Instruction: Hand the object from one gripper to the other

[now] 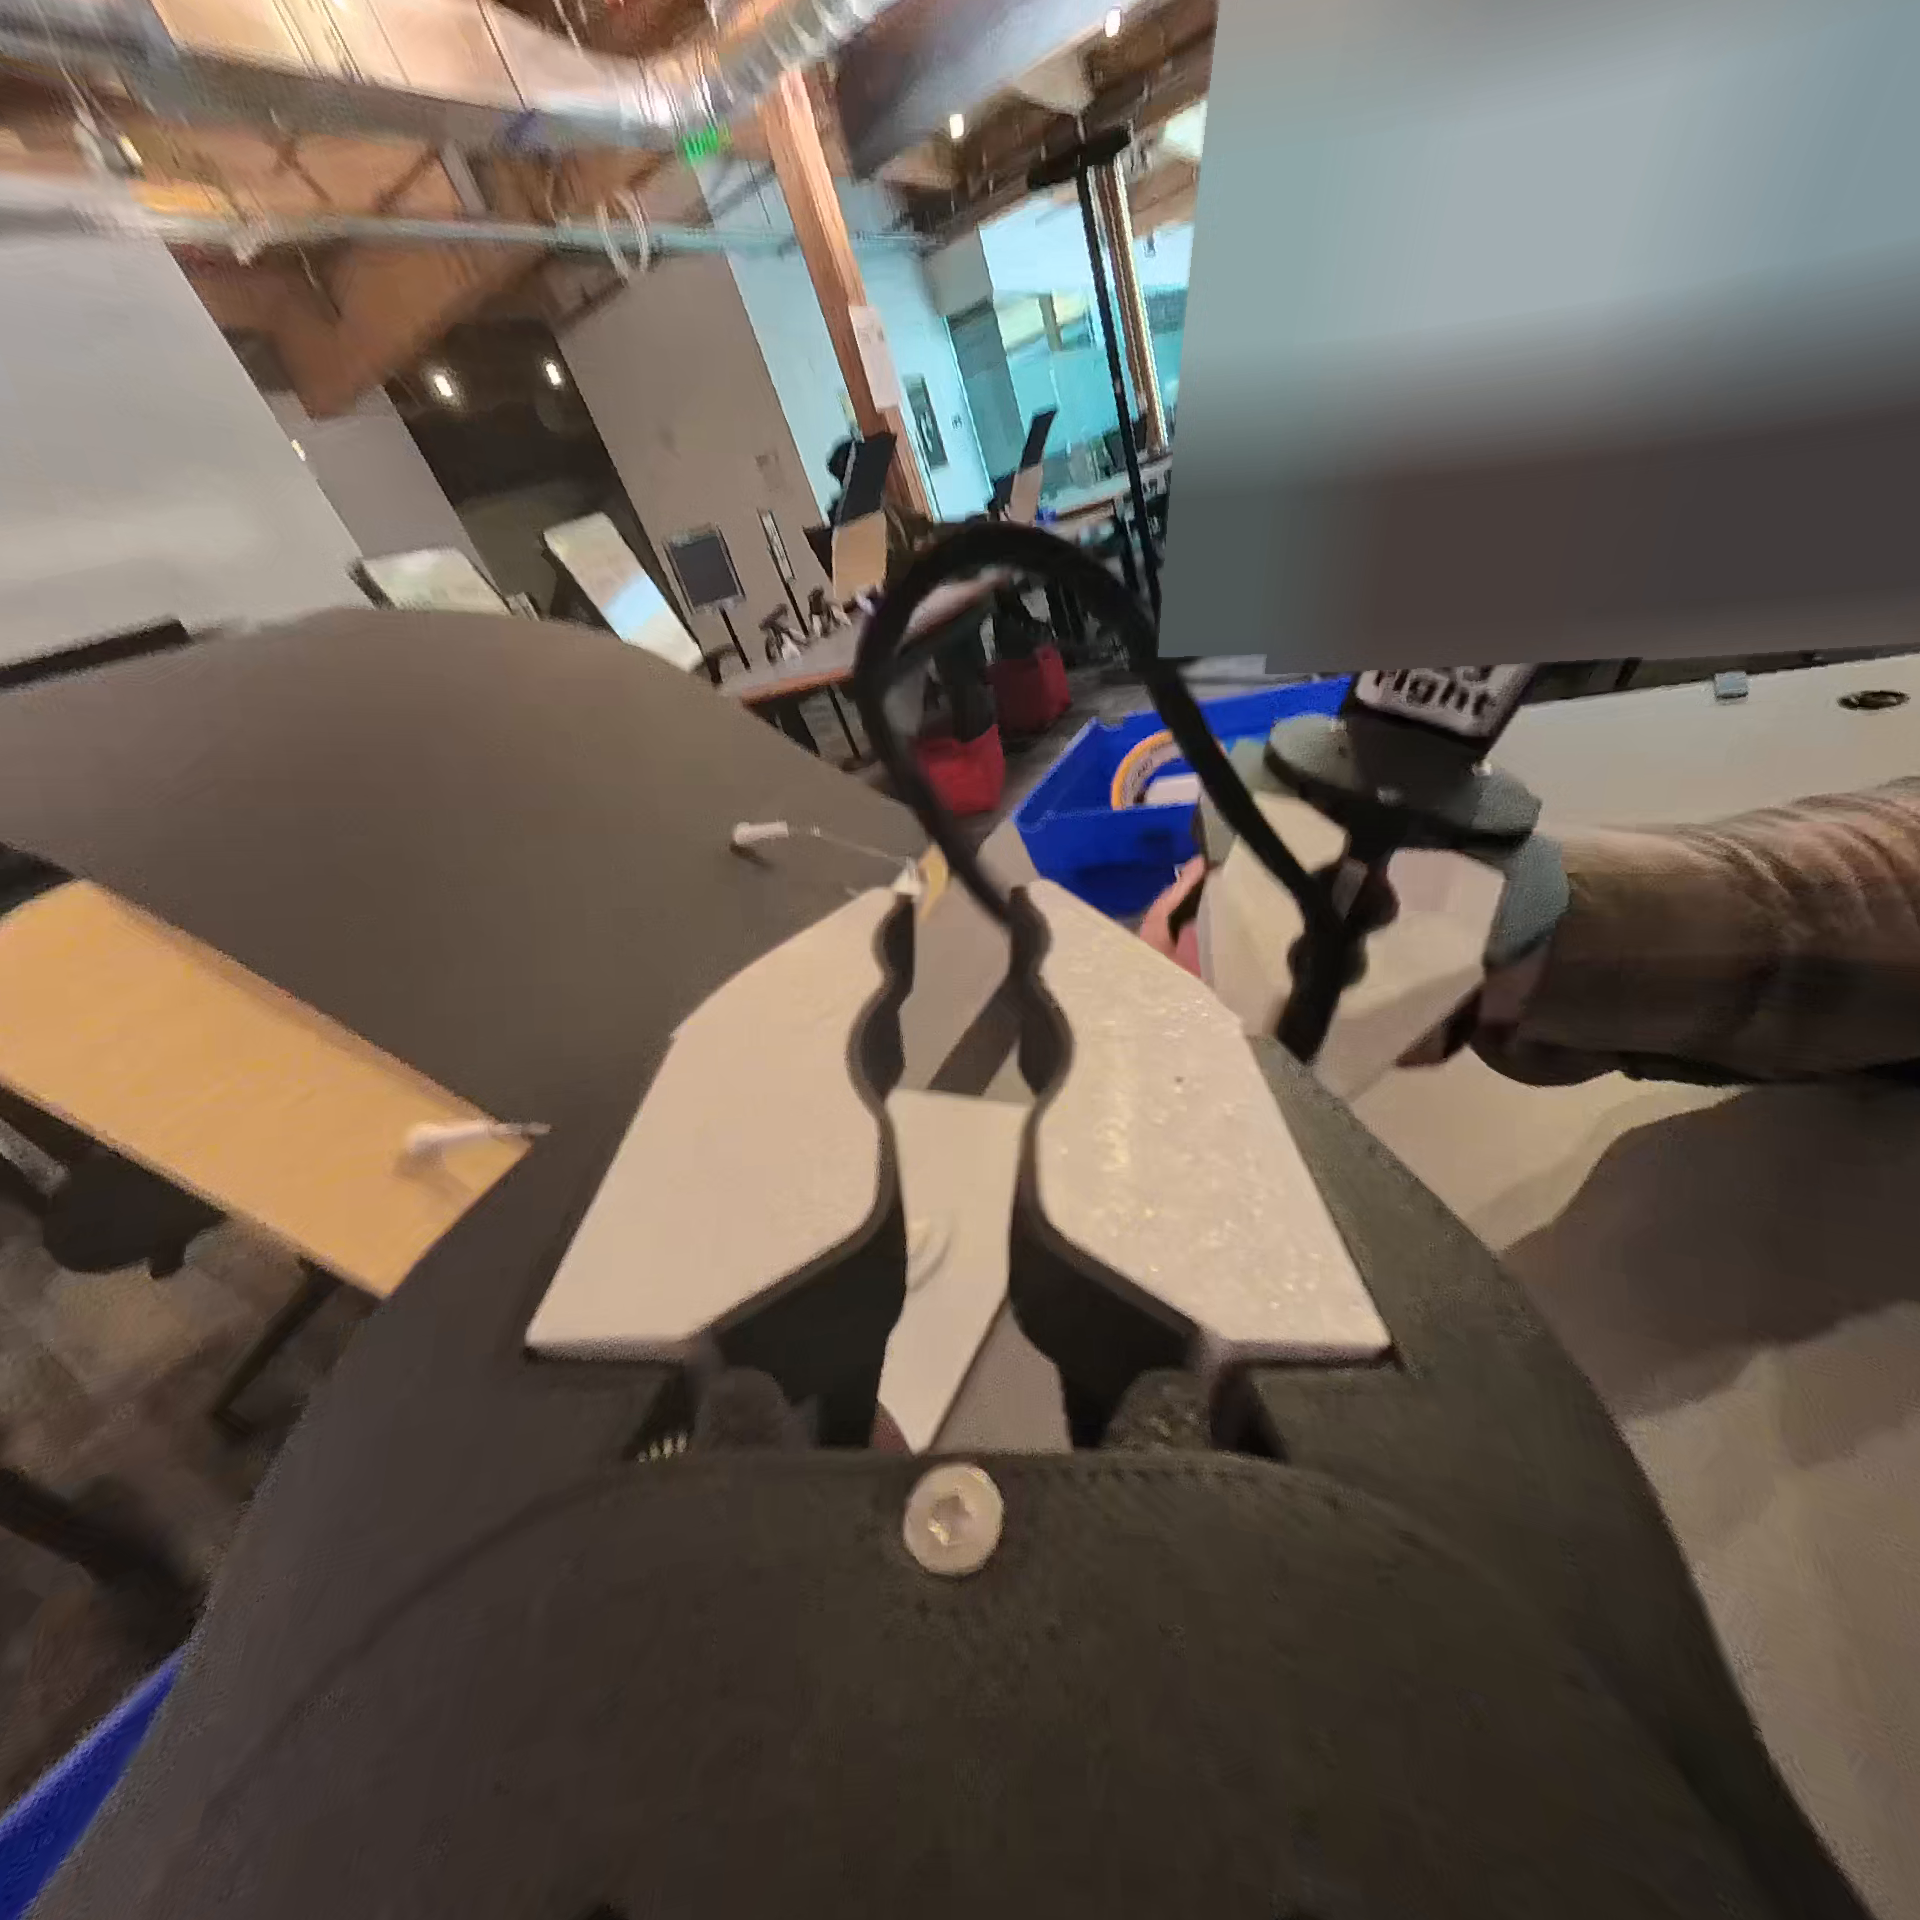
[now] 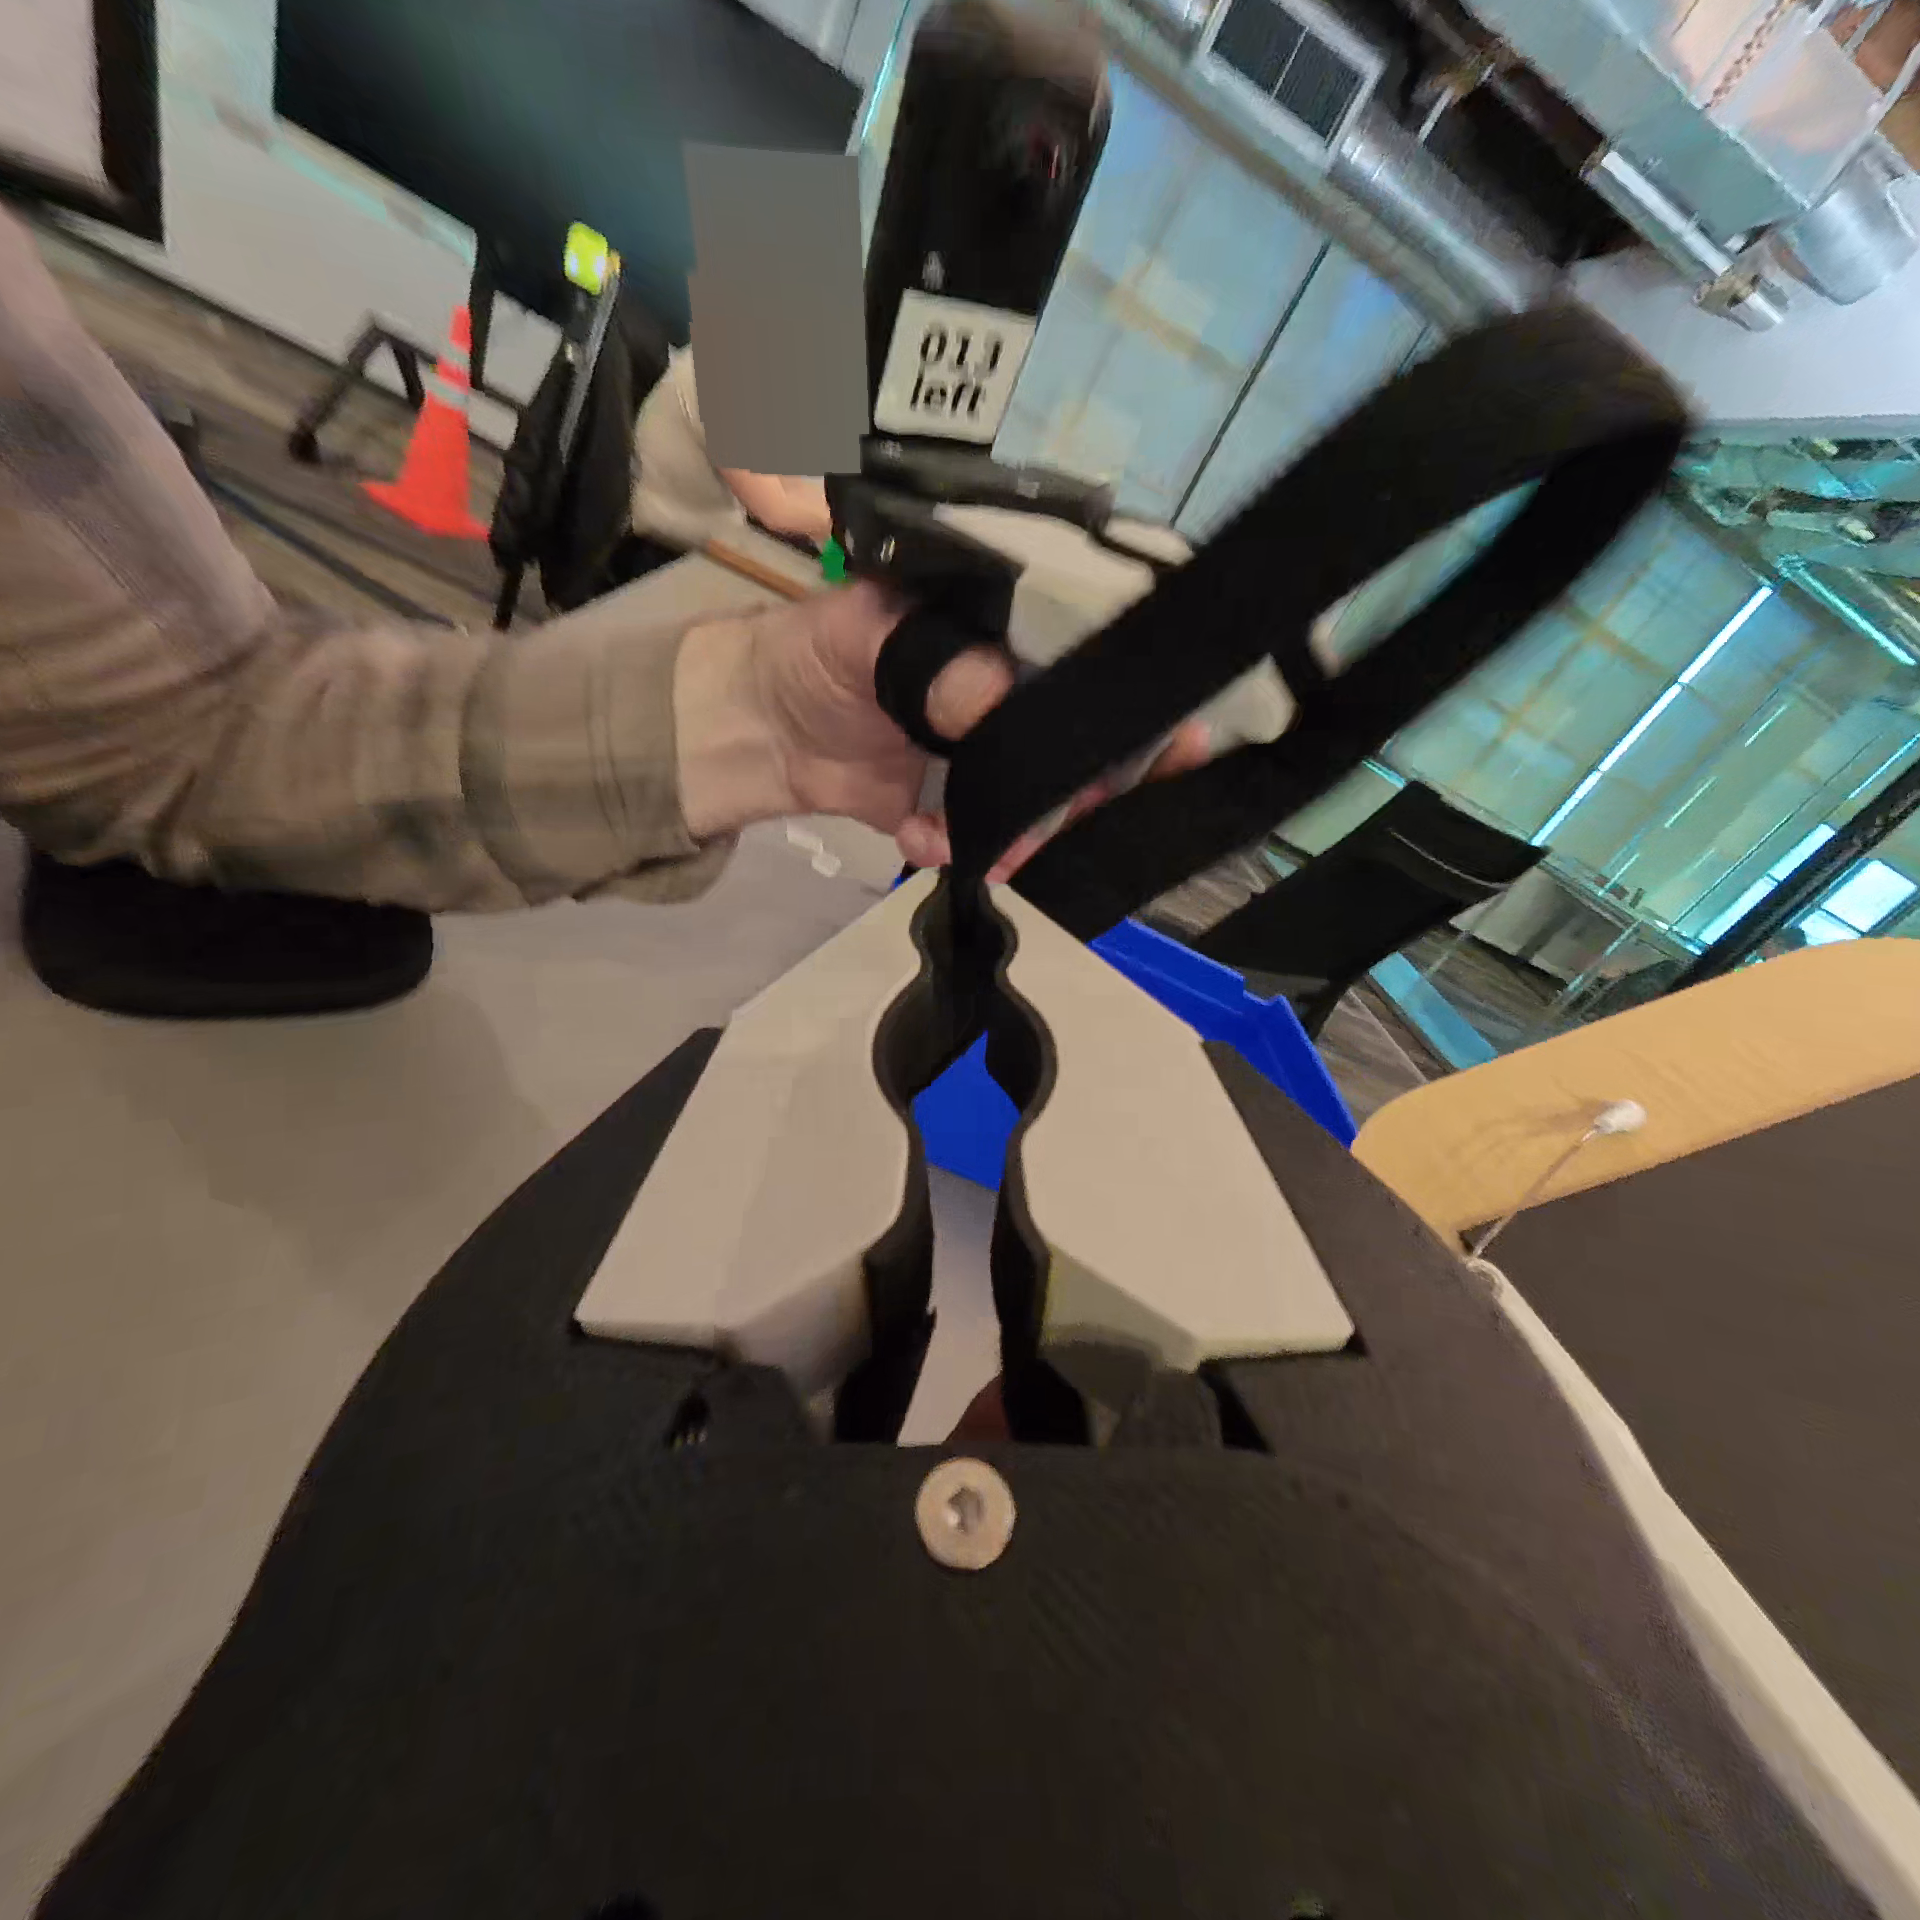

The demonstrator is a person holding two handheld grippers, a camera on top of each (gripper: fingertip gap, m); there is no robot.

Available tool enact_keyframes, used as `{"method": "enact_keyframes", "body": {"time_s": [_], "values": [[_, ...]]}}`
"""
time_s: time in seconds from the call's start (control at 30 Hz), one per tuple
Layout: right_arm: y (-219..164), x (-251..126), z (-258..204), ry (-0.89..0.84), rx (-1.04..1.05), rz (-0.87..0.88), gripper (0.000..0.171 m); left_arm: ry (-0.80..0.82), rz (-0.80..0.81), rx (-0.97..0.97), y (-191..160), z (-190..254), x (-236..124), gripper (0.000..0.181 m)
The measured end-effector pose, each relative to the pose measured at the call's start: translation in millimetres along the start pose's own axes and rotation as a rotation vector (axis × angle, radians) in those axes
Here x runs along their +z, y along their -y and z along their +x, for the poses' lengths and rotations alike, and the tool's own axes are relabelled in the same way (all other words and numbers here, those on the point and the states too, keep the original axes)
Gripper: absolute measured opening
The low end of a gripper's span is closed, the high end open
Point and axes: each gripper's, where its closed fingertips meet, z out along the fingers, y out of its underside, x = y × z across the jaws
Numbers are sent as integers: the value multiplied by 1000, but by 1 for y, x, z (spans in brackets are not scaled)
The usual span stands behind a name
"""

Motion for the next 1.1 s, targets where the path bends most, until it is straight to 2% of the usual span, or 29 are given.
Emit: {"method": "enact_keyframes", "body": {"time_s": [0.1, 0.23, 0.37, 0.53, 0.67, 0.8, 0.93, 1.1], "values": [[8, -8, 6, -7, 33, 49, 0, -41, -88, -63, -18, -5, -4, 31], [8, -13, 6, 6, 6, 37, 0, -188, -75, -218, -19, 9, -5, 31], [9, -13, 0, 27, -26, 28, 0, -297, -161, -266, -36, 31, 3, 32], [10, -15, -7, 59, -68, 7, 0, -437, -61, -424, -22, 46, 5, 24], [6, -15, -10, 68, -89, -21, 0, -538, -6, -489, -13, 55, -1, 27], [3, -14, -13, 77, -106, -37, 0, -510, -60, -475, -22, 56, 6, 25], [4, -12, -16, 79, -132, -48, 0, -501, -127, -471, -36, 60, 13, 3], [6, -15, -10, 50, -129, -50, 0, -387, -181, -359, -50, 52, 23, 2]]}}
